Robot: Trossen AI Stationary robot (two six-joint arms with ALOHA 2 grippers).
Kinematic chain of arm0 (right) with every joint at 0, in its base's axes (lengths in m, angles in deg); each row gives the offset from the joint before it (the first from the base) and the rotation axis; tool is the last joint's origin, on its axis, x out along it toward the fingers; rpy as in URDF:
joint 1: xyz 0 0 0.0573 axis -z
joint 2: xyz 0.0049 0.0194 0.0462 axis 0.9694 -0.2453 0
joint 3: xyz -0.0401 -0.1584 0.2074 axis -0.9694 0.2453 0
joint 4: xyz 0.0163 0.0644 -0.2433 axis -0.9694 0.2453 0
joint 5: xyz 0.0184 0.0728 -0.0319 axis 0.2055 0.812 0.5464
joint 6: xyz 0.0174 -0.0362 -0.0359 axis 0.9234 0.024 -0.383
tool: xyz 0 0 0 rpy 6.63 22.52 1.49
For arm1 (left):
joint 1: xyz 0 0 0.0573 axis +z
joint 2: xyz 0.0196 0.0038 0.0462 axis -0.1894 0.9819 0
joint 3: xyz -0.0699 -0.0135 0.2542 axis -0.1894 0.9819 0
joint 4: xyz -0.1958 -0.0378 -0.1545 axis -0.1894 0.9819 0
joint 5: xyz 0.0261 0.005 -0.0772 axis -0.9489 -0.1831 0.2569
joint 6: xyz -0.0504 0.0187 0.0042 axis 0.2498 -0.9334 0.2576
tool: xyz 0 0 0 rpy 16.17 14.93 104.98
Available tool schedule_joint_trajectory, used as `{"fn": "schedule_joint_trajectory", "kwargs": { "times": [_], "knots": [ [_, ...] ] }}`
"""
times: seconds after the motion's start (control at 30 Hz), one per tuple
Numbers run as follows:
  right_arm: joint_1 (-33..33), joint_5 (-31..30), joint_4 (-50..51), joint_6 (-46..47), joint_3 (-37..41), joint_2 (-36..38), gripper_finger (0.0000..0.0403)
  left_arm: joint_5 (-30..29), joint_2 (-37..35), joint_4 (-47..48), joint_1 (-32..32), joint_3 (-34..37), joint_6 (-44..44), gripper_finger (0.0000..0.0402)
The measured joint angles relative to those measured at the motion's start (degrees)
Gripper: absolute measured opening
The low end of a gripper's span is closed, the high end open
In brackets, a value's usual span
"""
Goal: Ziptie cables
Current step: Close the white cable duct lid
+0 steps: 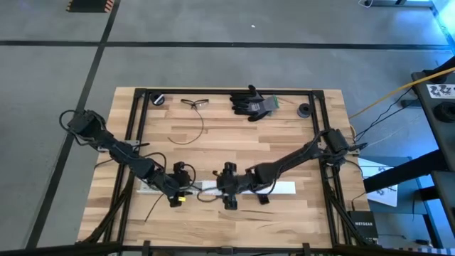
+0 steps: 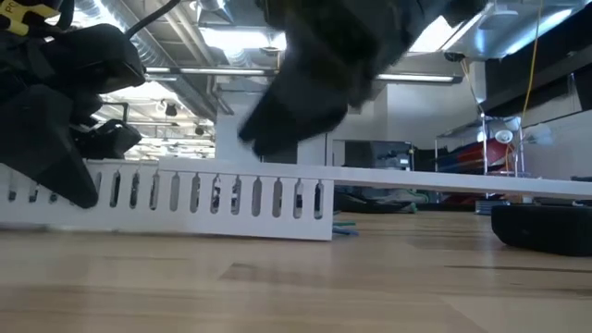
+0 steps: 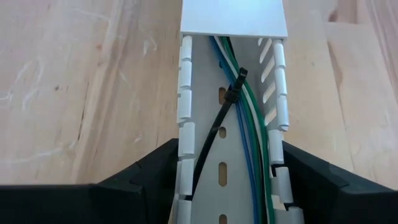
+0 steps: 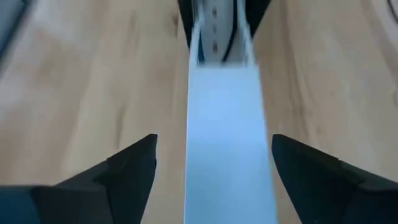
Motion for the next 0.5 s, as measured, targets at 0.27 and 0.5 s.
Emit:
{"fn": "schedule_joint_trajectory", "kwargs": {
  "times": [0.27,0.5],
  "knots": [
    [0.0,-3.5,-5.1,-0.1,0.1,-4.3,0.0296,-0.2,0.0,-0.1,0.0,0.1,-0.4,0.0216],
    [0.7,-3.1,-5.3,0.0,0.2,-4.4,0.0294,-0.3,0.0,-1.0,0.0,0.1,-0.4,0.0216]
  ]
}}
